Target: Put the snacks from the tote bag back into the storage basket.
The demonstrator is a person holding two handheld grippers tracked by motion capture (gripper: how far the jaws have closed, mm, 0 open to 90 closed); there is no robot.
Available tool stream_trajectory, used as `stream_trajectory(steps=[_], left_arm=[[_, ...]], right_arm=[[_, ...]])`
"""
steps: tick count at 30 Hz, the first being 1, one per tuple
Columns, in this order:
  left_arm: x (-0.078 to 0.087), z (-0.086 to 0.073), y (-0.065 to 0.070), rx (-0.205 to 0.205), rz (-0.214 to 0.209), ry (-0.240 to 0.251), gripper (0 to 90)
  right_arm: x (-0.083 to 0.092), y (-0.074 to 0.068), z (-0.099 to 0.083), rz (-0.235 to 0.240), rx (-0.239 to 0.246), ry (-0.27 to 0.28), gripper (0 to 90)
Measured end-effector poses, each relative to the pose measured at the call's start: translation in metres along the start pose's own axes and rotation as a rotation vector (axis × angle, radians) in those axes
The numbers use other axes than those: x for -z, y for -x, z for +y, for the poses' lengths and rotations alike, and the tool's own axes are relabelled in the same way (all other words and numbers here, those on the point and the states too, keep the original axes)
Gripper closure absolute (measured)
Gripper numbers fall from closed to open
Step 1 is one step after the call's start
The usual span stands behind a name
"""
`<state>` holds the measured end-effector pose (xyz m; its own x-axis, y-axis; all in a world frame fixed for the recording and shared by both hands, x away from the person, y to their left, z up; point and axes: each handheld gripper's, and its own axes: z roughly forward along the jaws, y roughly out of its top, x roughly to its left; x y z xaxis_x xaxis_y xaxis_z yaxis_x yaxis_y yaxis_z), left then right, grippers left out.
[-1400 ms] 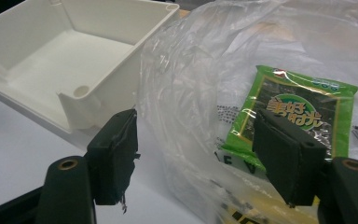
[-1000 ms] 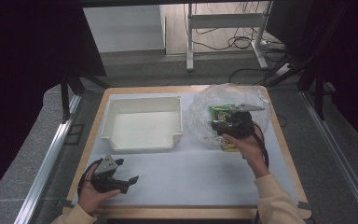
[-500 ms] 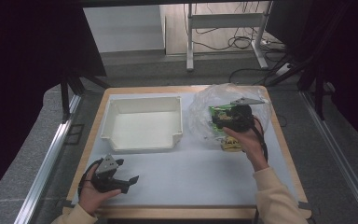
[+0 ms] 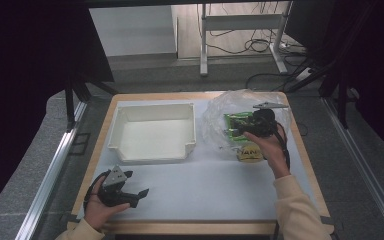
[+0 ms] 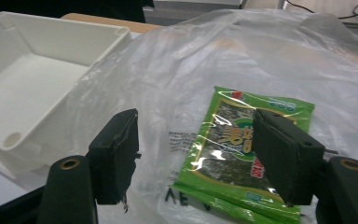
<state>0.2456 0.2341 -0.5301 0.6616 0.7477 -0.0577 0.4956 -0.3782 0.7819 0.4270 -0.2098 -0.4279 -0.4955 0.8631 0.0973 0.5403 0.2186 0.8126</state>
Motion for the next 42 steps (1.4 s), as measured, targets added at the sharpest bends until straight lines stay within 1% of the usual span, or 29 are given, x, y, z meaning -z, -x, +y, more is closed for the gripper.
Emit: stream_trajectory(steps=[5,8,11,14,15,19,21,23,25,27,31,34,39,42], left_arm=[[0.002,0.0,-0.001,0.0,-0.007,0.009,10.1],[0.003,-0.001,-0.002,0.001,-0.015,0.015,10.1],[0.004,-0.001,-0.002,-0.001,-0.025,0.02,10.1],[0.004,-0.001,-0.002,-0.002,-0.031,0.024,10.1],[0.004,-0.001,-0.002,-0.002,-0.031,0.024,10.1],[0.004,-0.001,-0.003,0.0,-0.038,0.025,10.1],[0.004,-0.001,-0.003,0.002,-0.038,0.026,10.1],[0.005,-0.001,-0.003,0.004,-0.037,0.026,10.1],[0.004,-0.001,-0.003,0.004,-0.037,0.026,10.1],[0.004,-0.001,-0.003,0.004,-0.036,0.022,10.1],[0.004,-0.001,-0.002,0.003,-0.034,0.021,10.1],[0.004,-0.001,-0.003,0.008,-0.031,0.021,10.1],[0.004,-0.001,-0.003,0.007,-0.03,0.019,10.1],[0.004,0.0,-0.003,0.008,-0.028,0.02,10.1]], right_arm=[[-0.007,0.01,0.002,-0.021,-0.029,-0.011,32.8],[-0.014,0.015,0.006,-0.038,-0.038,-0.045,32.8],[-0.018,0.021,0.011,-0.053,-0.052,-0.062,33.0],[-0.024,0.026,0.017,-0.068,-0.053,-0.089,33.5],[-0.024,0.026,0.017,-0.068,-0.053,-0.089,33.5],[-0.032,0.03,0.024,-0.082,-0.063,-0.116,34.3],[-0.035,0.032,0.026,-0.085,-0.069,-0.126,34.3],[-0.038,0.034,0.027,-0.086,-0.071,-0.124,34.5],[-0.04,0.035,0.027,-0.087,-0.077,-0.124,34.5],[-0.048,0.04,0.026,-0.101,-0.09,-0.152,34.1],[-0.055,0.045,0.026,-0.099,-0.11,-0.166,34.1],[-0.063,0.053,0.024,-0.113,-0.125,-0.184,33.5],[-0.066,0.065,0.018,-0.12,-0.17,-0.2,33.4],[-0.068,0.068,0.014,-0.121,-0.173,-0.214,33.4]])
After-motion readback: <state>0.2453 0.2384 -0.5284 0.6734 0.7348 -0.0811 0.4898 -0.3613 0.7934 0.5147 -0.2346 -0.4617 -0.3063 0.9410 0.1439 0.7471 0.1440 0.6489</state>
